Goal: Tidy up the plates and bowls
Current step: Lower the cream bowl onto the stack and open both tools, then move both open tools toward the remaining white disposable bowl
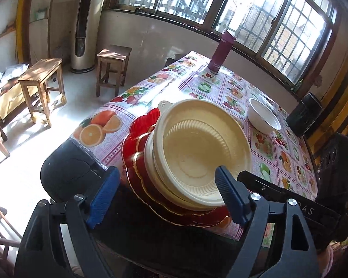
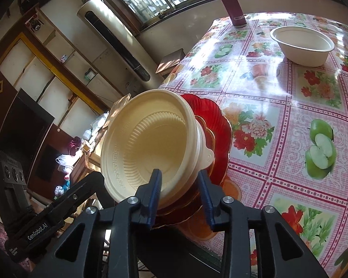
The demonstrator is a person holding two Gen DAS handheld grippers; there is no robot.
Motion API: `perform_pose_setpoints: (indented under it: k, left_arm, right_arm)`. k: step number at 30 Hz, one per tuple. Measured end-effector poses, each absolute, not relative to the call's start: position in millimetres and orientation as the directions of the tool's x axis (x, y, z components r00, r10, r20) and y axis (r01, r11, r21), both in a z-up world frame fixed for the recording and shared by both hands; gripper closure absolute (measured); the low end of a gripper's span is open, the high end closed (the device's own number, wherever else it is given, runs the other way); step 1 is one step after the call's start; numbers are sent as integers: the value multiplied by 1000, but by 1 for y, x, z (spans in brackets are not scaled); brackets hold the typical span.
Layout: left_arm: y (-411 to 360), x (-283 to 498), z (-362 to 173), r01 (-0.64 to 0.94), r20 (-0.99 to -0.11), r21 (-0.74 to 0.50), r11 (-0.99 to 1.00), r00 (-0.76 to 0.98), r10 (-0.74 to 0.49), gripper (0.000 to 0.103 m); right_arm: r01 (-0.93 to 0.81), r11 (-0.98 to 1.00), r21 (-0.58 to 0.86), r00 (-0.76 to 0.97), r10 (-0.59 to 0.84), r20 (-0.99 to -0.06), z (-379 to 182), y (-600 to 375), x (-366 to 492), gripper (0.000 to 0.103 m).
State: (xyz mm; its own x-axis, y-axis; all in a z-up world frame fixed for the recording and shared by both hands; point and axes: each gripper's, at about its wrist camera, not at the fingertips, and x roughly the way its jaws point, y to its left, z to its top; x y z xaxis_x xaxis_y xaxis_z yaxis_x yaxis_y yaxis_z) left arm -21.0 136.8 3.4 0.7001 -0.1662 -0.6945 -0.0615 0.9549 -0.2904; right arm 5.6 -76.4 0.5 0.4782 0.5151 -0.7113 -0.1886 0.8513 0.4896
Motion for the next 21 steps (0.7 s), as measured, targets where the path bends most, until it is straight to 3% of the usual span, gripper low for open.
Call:
perform_pose_setpoints:
  k: [3, 6, 8, 21]
  left_arm:
    - [135, -24, 12, -91, -673, -199, 976, 736, -69, 12]
    - [132, -28, 19, -111, -638, -136, 984, 770, -2, 1]
    - [128, -30, 26, -115, -611, -99, 988, 791, 31, 0]
    - [85, -22, 57, -55, -520, 4, 998, 853, 49, 0]
  right_arm:
    - [-188, 834, 518, 481, 538, -692, 3, -83, 5, 40]
    - [-189, 837, 514, 508, 531, -678, 7, -93, 4, 33]
    - [-181, 840, 511, 532, 521, -668, 10, -101, 3, 30]
    - [-45, 823, 567, 608, 473, -638, 8, -176, 10, 28]
